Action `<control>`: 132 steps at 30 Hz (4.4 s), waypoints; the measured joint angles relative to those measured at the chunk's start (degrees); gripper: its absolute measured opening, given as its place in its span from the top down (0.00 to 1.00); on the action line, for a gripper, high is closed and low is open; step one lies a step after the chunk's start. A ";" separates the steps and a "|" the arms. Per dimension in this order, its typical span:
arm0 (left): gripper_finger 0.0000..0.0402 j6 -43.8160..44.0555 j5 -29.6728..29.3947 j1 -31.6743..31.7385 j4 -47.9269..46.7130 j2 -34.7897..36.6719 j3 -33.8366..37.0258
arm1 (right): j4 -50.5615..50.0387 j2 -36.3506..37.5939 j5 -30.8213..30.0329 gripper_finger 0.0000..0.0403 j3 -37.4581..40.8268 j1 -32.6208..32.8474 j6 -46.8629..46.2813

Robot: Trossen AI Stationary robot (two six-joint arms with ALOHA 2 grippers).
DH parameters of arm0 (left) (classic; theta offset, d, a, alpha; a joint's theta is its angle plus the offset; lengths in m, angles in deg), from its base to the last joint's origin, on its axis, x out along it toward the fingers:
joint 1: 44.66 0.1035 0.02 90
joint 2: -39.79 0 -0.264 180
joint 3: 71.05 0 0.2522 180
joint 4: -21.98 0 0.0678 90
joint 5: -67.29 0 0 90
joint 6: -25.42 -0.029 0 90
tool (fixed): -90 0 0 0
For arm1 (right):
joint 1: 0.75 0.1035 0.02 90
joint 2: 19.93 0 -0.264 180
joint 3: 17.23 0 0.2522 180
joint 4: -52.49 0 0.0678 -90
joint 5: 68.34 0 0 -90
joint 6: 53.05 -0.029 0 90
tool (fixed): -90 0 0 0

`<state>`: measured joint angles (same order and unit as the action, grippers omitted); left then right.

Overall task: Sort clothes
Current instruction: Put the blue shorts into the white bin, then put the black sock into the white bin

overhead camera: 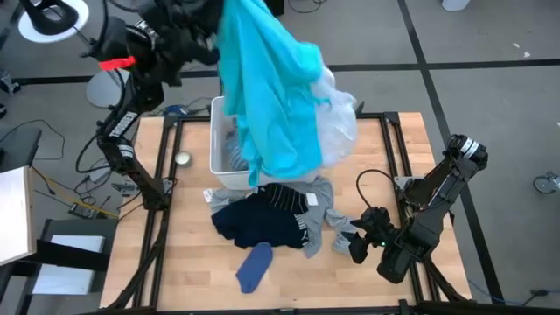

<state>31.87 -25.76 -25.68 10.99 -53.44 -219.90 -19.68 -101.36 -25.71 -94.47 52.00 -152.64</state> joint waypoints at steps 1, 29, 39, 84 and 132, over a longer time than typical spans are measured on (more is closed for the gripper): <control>1.00 -0.02 0.00 1.07 1.22 0.00 0.00 | 0.08 0.00 -0.01 0.40 0.00 -0.25 0.00; 1.00 1.70 5.85 6.93 -65.91 -1.42 18.58 | 2.23 -0.01 -0.10 0.40 0.00 -4.87 0.26; 0.87 10.21 8.44 4.80 -50.64 -1.44 49.94 | 4.73 -0.02 -0.14 0.40 0.00 -5.54 0.26; 0.49 10.85 -17.49 -23.23 -39.55 40.17 68.84 | 24.16 -0.07 13.26 0.42 -0.02 -26.06 54.03; 0.49 29.74 -28.87 -39.34 -45.97 50.90 89.37 | 22.58 -13.81 12.90 0.98 -37.80 -42.48 88.02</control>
<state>61.61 -54.63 -65.02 -34.99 -2.54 -130.52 2.90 -115.17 -12.81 -132.27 9.52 -64.62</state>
